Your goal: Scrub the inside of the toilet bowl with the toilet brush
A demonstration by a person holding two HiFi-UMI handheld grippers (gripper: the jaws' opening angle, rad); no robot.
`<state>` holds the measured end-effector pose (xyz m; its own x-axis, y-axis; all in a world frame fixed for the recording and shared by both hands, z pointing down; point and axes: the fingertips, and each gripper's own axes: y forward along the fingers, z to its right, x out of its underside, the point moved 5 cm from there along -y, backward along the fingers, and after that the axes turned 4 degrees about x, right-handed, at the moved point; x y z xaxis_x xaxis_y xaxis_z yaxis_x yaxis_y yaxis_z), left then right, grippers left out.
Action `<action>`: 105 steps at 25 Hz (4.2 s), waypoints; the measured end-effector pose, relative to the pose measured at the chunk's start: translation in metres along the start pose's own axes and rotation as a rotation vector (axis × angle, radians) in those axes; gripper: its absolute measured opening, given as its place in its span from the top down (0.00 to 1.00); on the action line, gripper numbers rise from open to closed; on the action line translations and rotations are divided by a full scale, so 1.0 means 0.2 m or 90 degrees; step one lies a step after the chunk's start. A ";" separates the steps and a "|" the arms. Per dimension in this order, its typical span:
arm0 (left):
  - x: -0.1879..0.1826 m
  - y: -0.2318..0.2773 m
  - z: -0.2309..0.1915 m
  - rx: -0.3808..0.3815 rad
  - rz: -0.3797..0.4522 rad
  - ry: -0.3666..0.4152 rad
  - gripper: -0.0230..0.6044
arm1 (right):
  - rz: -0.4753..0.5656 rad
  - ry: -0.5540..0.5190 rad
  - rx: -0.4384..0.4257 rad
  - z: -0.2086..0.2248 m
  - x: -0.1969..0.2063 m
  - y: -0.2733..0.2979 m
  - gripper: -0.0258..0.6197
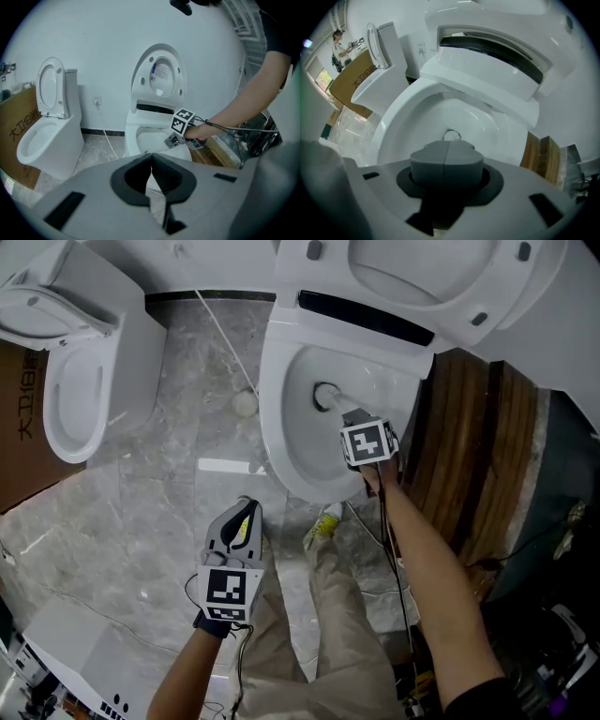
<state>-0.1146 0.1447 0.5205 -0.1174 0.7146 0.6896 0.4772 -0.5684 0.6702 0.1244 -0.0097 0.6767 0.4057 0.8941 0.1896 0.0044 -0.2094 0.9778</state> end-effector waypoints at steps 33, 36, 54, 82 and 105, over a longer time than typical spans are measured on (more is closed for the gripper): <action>0.06 0.01 0.02 -0.018 -0.007 -0.022 0.94 | 0.003 -0.248 0.031 -0.11 0.07 0.11 0.72; 0.03 0.01 0.04 -0.013 -0.002 -0.019 0.94 | -0.014 -0.165 0.011 -0.11 0.06 0.10 0.72; -0.11 0.00 0.11 0.018 0.011 0.012 0.94 | -0.030 -0.017 -0.028 -0.16 0.22 -0.05 0.72; -0.56 -0.29 0.34 0.075 0.029 0.059 0.94 | -0.086 -0.002 -0.071 -0.33 0.49 -0.75 0.72; -1.35 -0.99 0.56 0.087 0.135 0.115 0.94 | 0.114 0.024 -0.065 -0.19 0.40 -2.43 0.72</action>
<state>-0.0799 0.1099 0.1694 -0.1499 0.4942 0.8564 0.6195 -0.6281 0.4709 0.1196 0.1785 0.2197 0.3567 0.8613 0.3619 -0.1582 -0.3260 0.9320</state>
